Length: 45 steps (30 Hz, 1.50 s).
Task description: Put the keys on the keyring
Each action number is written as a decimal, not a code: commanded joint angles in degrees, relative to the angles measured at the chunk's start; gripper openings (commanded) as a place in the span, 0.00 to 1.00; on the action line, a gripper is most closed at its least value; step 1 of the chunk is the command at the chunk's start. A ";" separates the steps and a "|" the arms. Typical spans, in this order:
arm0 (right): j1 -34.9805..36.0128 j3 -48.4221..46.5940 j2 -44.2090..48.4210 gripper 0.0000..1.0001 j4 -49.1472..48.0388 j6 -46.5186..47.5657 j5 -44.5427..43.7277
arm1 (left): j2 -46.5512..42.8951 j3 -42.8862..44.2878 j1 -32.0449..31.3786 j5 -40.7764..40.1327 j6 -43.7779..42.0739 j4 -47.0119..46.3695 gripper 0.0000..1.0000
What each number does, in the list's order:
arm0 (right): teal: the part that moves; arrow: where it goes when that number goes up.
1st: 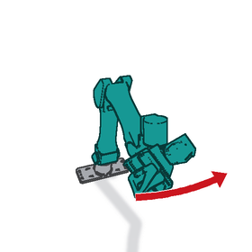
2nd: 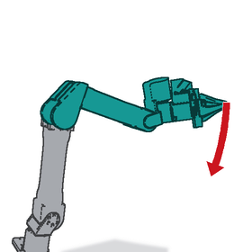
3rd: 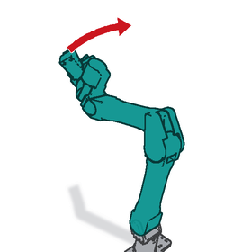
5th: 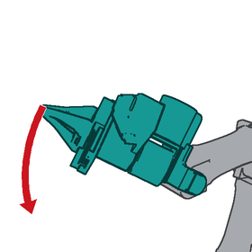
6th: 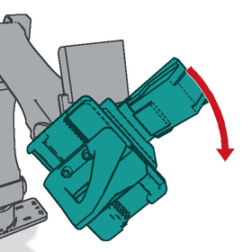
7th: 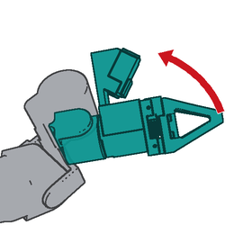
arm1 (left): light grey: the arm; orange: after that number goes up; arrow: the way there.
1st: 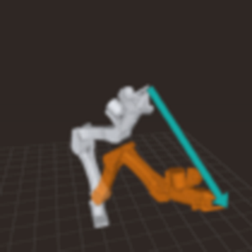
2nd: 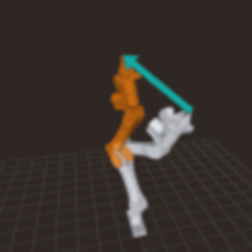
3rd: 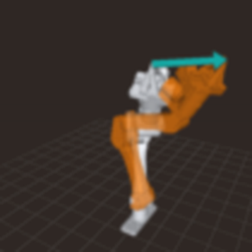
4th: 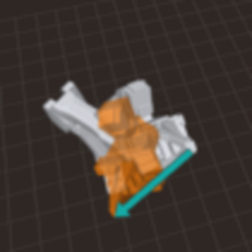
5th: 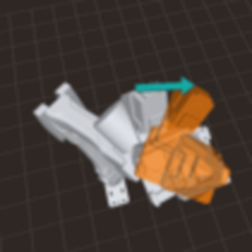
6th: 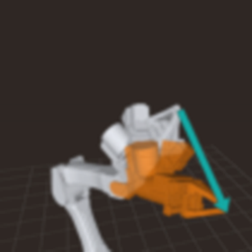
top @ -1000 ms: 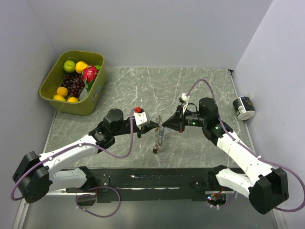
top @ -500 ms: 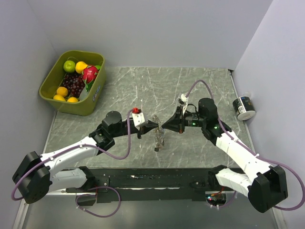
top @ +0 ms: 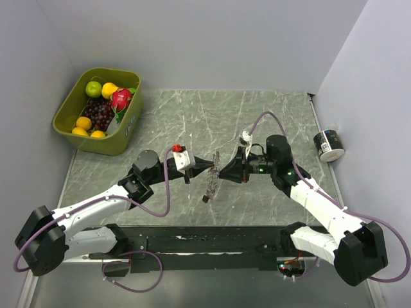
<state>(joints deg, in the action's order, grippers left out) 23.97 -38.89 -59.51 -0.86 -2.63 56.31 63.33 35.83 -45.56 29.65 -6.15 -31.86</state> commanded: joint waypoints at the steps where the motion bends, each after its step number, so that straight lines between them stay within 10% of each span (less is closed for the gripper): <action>1: -0.32 -0.13 1.23 0.34 0.07 1.75 -0.58 | -1.81 1.87 0.30 0.67 0.70 -6.38 0.01; 14: -0.41 3.48 16.88 0.71 -9.15 0.53 -0.87 | -0.93 1.52 0.30 5.33 1.14 -7.69 0.01; 39: -0.24 0.31 8.45 0.40 -17.07 -5.54 5.65 | 0.13 3.80 0.30 11.40 3.87 -8.40 0.01; 45: -0.24 -1.10 6.42 0.16 -15.39 -5.98 7.76 | 0.13 3.80 0.30 11.75 4.13 -8.40 0.01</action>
<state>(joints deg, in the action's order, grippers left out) 23.83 -36.93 -52.62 -14.31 -7.68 62.19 63.72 36.58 -45.45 39.68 -3.14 -34.94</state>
